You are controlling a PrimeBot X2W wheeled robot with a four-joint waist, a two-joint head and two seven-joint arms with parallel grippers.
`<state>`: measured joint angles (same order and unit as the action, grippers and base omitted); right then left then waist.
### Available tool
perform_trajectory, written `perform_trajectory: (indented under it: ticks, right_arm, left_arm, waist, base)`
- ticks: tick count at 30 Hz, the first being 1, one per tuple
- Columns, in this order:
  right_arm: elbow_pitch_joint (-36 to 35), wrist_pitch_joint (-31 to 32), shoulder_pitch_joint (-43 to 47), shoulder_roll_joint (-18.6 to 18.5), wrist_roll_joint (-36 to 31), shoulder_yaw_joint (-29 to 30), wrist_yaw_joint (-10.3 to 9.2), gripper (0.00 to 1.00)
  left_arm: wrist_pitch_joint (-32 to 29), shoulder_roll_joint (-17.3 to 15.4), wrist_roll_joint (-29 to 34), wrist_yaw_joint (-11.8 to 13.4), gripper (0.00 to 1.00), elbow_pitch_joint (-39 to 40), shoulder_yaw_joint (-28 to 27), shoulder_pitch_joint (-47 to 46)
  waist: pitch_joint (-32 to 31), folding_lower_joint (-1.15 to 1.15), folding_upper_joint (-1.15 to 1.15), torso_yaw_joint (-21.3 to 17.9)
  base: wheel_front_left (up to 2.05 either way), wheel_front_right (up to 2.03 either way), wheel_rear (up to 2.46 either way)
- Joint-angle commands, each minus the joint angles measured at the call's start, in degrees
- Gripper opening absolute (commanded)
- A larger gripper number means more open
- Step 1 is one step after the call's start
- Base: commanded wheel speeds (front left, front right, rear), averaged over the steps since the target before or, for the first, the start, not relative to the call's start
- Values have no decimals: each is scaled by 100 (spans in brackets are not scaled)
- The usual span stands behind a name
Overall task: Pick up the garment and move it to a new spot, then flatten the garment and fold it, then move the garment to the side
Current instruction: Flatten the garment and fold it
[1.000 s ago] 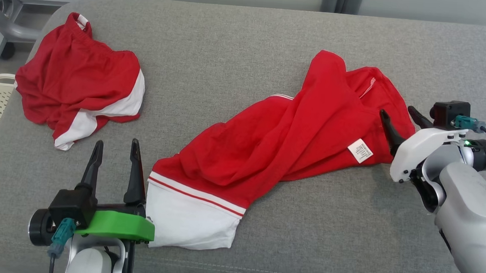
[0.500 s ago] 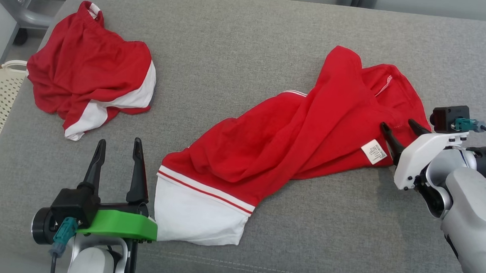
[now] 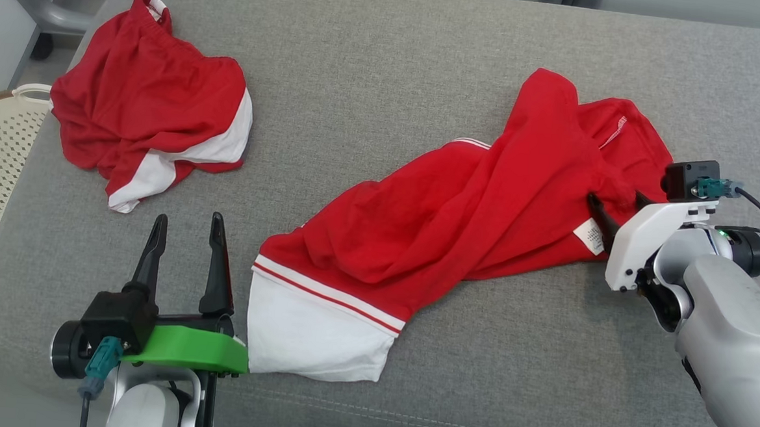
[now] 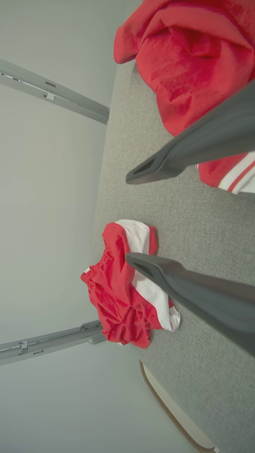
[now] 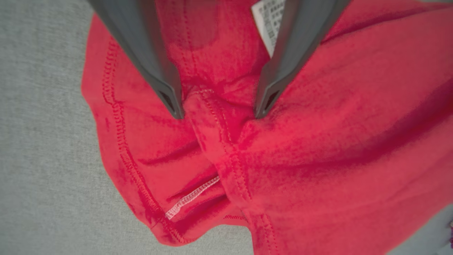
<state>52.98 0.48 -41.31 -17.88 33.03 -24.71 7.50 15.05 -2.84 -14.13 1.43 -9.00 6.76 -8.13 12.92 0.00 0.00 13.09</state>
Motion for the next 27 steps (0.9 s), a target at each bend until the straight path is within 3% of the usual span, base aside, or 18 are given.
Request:
perform_trajectory:
  ticks: [1,2,15,19,27]
  right_arm:
    - [32,-52,-49,20,-35,-59,-2,44]
    - [42,-79,-73,27,-11,-88,-2,1]
    - [-455,-530,283,-126,566,-332,-2,0]
    - [-1194,-307,707,-172,1207,-301,-1,0]
    - [-3111,324,1838,-913,1785,69,-1,0]
  left_arm:
    - [14,-10,21,-27,100,-5,-7,-72]
    - [14,-10,21,-22,100,-9,-8,-77]
    - [14,-10,79,11,100,-103,-75,158]
    - [14,-11,122,-22,100,-123,-99,256]
    - [14,-11,122,28,100,-54,-178,423]
  waist:
    - [-2,0,0,10]
    - [-8,0,0,10]
    - [-387,0,0,-298]
    - [-562,0,0,-443]
    - [-632,0,0,-749]
  base:
    - [0,0,0]
    - [0,0,0]
    - [0,0,0]
    - [0,0,0]
    - [0,0,0]
